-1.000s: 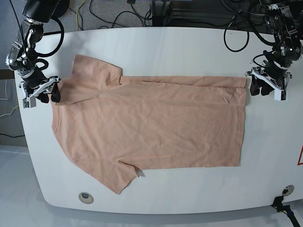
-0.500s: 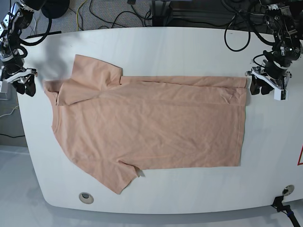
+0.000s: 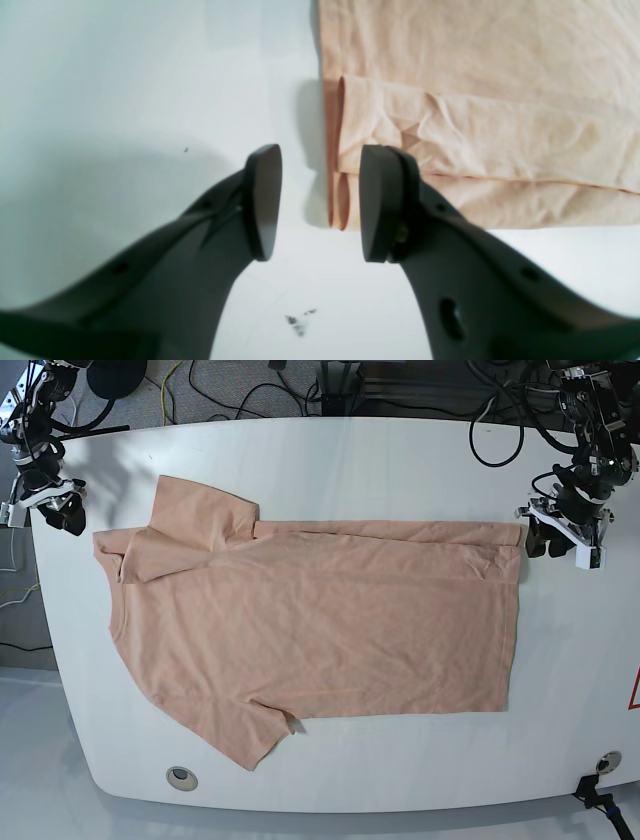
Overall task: Fold the T-shirt properly
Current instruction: 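Open the right gripper and lift it off the shirt, then grasp the sleeve with the right gripper and drag it toward the shirt center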
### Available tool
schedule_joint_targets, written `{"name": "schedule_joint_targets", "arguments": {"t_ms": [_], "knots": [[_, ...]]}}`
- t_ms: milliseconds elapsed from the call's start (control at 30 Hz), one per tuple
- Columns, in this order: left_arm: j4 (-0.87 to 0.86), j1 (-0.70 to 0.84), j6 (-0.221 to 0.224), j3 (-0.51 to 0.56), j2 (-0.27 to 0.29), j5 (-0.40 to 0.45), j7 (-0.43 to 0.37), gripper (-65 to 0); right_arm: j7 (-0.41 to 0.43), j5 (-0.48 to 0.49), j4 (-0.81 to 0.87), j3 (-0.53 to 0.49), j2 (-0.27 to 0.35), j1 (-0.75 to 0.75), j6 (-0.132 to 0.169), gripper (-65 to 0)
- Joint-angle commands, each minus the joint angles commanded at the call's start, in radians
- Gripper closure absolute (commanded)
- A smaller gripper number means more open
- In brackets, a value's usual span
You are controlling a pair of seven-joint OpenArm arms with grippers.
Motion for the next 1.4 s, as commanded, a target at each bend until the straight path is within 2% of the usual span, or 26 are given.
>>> {"name": "schedule_joint_targets", "arguments": {"t_ms": [567, 767, 800, 1067, 1400], "knots": [[0.007, 0.009, -0.002, -0.001, 0.003, -0.011, -0.007, -22.9, 0.022, -0.003, -0.047, -0.126, -0.007, 0.020, -0.010, -29.0], [0.023, 0.006, 0.000, -0.008, 0.001, -0.006, 0.004, -23.1, 0.008, 0.014, -0.053, -0.128, -0.025, 0.037, -0.006, -28.8], [0.018, 0.011, 0.002, -0.007, 0.003, -0.010, -0.004, -23.8, -0.014, -0.030, -0.055, -0.129, -0.026, 0.025, 0.002, -29.3], [0.017, 0.012, -0.002, -0.006, 0.003, -0.005, 0.001, -23.9, -0.036, -0.025, -0.073, -0.152, -0.098, 0.021, -0.003, -29.2], [0.015, 0.014, -0.003, -0.005, 0.003, -0.009, 0.006, -23.7, -0.032, -0.025, -0.099, -0.169, -0.112, 0.023, -0.005, -29.2]]}}
